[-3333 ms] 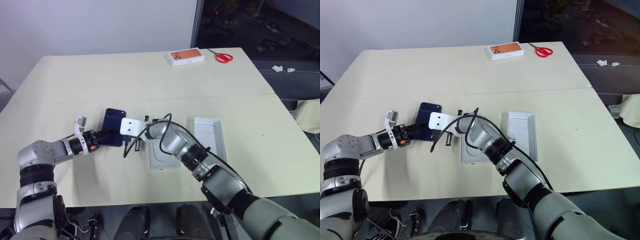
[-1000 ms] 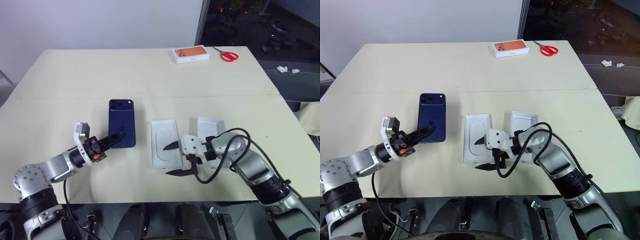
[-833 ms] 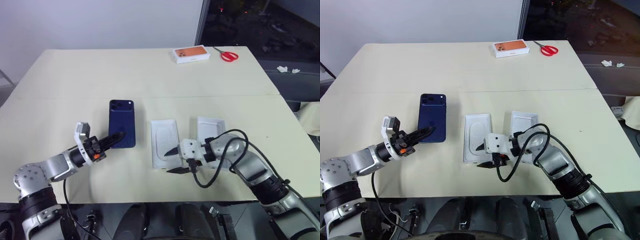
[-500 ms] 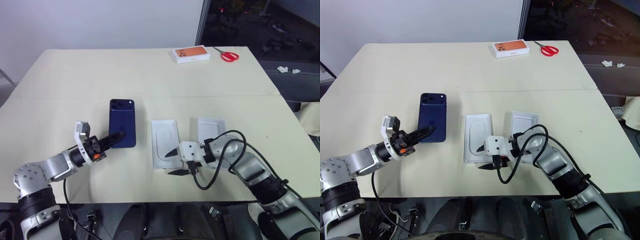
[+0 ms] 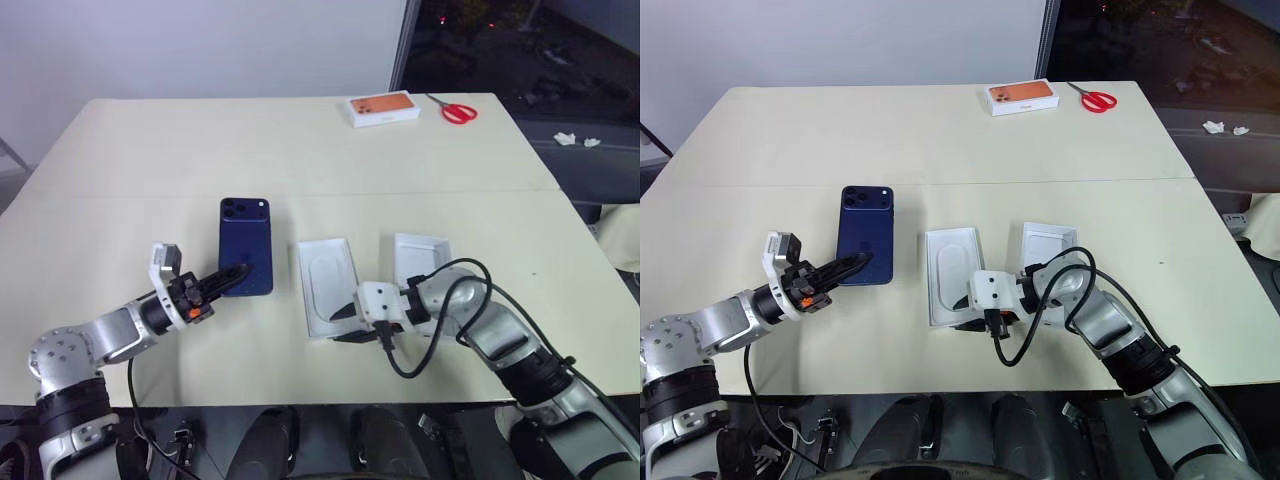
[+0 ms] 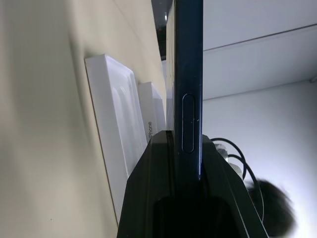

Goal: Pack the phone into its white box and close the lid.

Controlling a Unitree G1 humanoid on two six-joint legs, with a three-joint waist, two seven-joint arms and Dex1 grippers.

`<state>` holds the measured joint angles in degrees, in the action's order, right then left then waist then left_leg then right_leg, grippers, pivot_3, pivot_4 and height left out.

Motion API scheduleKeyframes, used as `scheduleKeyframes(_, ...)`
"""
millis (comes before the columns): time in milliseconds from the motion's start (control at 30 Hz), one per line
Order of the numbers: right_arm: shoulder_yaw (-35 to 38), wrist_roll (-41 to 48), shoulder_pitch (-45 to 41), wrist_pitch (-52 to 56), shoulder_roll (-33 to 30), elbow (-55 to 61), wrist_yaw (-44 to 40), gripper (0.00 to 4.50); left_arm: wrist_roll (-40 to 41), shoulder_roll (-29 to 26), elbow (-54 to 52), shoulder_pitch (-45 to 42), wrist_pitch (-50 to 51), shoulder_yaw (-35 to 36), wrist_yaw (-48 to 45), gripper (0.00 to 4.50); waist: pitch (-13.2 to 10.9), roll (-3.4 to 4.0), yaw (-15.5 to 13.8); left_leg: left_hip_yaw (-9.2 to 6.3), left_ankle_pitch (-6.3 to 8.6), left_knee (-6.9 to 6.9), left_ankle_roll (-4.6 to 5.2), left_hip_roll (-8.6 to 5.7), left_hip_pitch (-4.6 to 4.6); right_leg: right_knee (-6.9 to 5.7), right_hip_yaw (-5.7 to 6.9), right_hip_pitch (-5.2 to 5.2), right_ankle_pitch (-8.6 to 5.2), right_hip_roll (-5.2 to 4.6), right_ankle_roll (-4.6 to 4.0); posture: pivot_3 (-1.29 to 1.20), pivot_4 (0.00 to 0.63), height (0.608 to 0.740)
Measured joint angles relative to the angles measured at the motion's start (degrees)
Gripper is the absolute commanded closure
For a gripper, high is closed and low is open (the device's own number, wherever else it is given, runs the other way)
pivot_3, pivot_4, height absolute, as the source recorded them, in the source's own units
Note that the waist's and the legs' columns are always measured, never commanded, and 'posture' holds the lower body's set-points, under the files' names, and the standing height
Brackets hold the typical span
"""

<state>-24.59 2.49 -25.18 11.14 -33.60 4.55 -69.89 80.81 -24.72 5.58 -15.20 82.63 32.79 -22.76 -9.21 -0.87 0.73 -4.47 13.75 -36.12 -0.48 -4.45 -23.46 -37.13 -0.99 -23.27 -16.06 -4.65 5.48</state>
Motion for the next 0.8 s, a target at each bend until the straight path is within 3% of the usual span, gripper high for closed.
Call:
scheduleKeyframes(333, -1.67, -2.2, -1.45, -0.91, 2.21, -1.78, 1.29, 2.81, 1.56, -0.46, 0.02, 0.14, -1.11, -0.56, 1.36, 4.5, 0.0, 0.0, 0.01, 0.0, -0.01, -0.01, -0.02, 0.01, 0.01, -0.01, 0.0, 0.0, 0.0, 0.01, 0.0, 0.0, 0.15, 0.74)
scheduleKeyframes(467, -1.71, -2.46, -2.3, -1.53, 2.55, -2.57, 1.68, 3.85, 2.27, -0.47, 0.02, 0.89, -1.73, -0.74, 1.86, 4.5, 0.01, -0.01, 0.1, 0.0, -0.01, -0.01, -0.02, 0.02, 0.05, -0.02, 0.0, 0.03, 0.0, 0.02, 0.0, 0.0, 0.15, 0.74)
scheduleKeyframes(800, -1.79, -3.89, -3.1, -1.41, 4.46, -3.67, 3.63, 3.85, 3.73, -1.55, 0.02, 1.04, -2.96, -1.88, 2.07, 4.5, 0.02, -0.01, 0.2, 0.0, -0.02, -0.01, -0.04, 0.03, 0.06, -0.05, 0.0, 0.02, 0.0, 0.04, 0.0, 0.0, 0.15, 0.74)
